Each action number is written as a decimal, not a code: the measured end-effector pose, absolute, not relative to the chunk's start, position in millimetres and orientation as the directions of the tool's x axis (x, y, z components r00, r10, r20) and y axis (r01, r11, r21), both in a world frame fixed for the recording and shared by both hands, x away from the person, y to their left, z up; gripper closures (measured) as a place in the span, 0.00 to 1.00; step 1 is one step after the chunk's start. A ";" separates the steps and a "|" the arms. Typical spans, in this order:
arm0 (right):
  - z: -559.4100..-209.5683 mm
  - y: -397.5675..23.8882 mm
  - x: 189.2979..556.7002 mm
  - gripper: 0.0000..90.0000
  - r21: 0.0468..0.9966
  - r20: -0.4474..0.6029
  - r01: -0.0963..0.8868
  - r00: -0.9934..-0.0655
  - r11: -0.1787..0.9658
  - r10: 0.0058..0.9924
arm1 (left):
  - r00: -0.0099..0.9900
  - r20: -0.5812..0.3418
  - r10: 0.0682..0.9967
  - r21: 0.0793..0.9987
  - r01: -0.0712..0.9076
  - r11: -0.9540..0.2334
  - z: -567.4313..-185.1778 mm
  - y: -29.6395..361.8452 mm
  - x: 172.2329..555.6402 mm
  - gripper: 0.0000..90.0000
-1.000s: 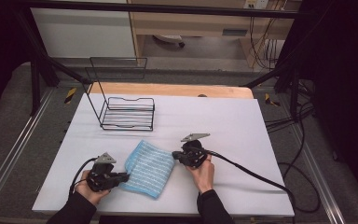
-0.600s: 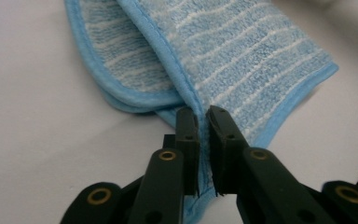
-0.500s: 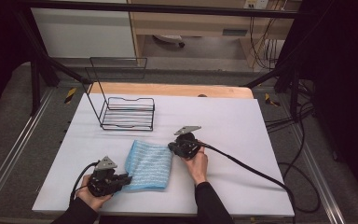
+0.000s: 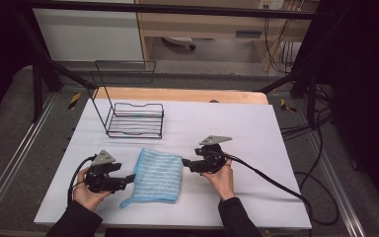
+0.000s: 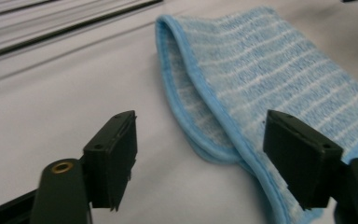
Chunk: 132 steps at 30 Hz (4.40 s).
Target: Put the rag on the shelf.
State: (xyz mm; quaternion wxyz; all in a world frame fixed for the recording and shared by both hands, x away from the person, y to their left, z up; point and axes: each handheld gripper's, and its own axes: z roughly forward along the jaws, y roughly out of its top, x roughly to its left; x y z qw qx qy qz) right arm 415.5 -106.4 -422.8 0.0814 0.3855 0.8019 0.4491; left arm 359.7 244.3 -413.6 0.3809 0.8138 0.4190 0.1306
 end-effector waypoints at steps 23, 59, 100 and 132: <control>-434.1 -120.1 394.6 0.05 0.762 0.215 0.561 -0.689 0.322 0.692 | 0.541 -0.163 0.825 0.679 0.668 -0.305 -426.8 214.6 447.2 0.40; -431.1 -103.9 407.1 0.29 0.782 0.260 0.571 -0.663 0.249 0.702 | 0.539 -0.239 0.808 0.610 0.731 -0.306 -440.9 204.2 443.6 0.88; -443.9 -78.9 439.0 0.93 0.702 0.402 0.690 -0.588 0.177 0.701 | 0.543 -0.273 0.794 0.680 0.693 -0.240 -433.4 217.1 433.5 0.93; -390.7 -85.7 400.6 0.94 0.864 0.303 0.490 -0.685 0.112 0.663 | 0.600 -0.218 0.770 0.853 0.501 -0.149 -381.1 226.5 380.7 0.92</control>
